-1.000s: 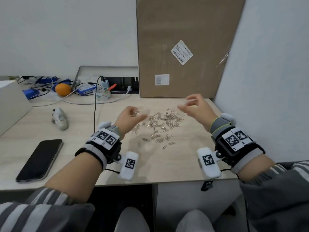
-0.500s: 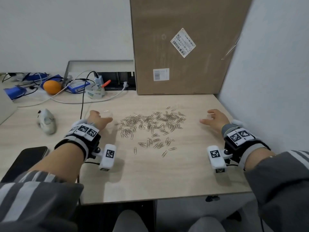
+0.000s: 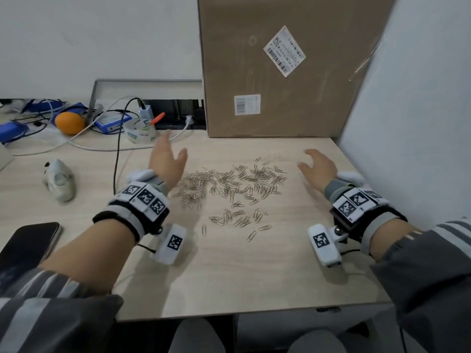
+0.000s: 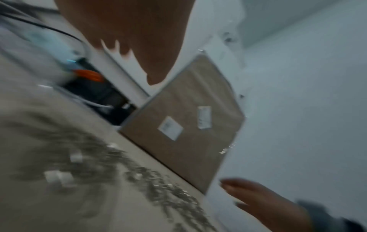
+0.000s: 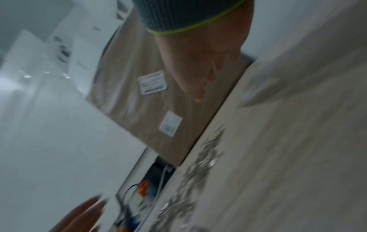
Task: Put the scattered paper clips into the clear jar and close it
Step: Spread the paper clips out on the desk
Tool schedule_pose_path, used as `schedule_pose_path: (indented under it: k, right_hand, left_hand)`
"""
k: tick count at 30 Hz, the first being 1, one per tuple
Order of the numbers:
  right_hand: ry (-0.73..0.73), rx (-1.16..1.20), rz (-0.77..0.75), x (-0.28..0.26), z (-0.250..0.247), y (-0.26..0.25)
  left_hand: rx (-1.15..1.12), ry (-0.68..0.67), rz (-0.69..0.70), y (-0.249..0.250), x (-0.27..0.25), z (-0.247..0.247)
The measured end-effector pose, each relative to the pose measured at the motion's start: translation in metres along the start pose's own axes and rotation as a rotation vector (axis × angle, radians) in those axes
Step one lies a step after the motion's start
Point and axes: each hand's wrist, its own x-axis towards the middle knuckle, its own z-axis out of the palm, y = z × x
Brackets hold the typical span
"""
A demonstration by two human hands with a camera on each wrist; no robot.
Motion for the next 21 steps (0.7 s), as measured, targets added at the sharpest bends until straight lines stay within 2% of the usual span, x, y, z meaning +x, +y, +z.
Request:
schedule_pose_path:
  k: [2, 5, 8, 9, 12, 14, 18, 20, 21]
  right_hand:
    - [-0.077, 0.047, -0.105, 0.0, 0.011, -0.025]
    - [-0.277, -0.027, -0.047, 0.001, 0.027, -0.038]
    - [-0.427, -0.173, 0.006, 0.007, 0.035, -0.032]
    - [-0.476, -0.186, 0.005, 0.007, 0.035, -0.03]
    - [-0.622, -0.133, -0.058, 0.002, 0.035, -0.032]
    - [-0.691, -0.094, -0.132, -0.011, 0.036, -0.04]
    - [-0.822, -0.03, -0.236, -0.039, 0.038, -0.061]
    - [-0.841, 0.024, -0.231, -0.038, 0.028, -0.067]
    - [-0.807, 0.058, -0.224, -0.031, 0.023, -0.069]
  left_hand:
    - [-0.013, -0.185, 0.059, 0.018, -0.002, 0.013]
    - [0.081, -0.451, -0.126, 0.015, 0.002, 0.036]
    - [0.141, -0.512, -0.295, -0.008, 0.011, 0.053]
    - [0.163, -0.526, -0.309, -0.009, 0.008, 0.053]
    - [0.211, -0.637, -0.236, 0.01, -0.006, 0.048]
    - [0.117, -0.769, -0.17, 0.025, -0.018, 0.048]
    - [-0.038, -0.945, -0.067, 0.035, -0.032, 0.062]
    - [-0.113, -0.993, -0.077, 0.036, -0.031, 0.058]
    - [-0.108, -0.994, -0.071, 0.038, -0.026, 0.055]
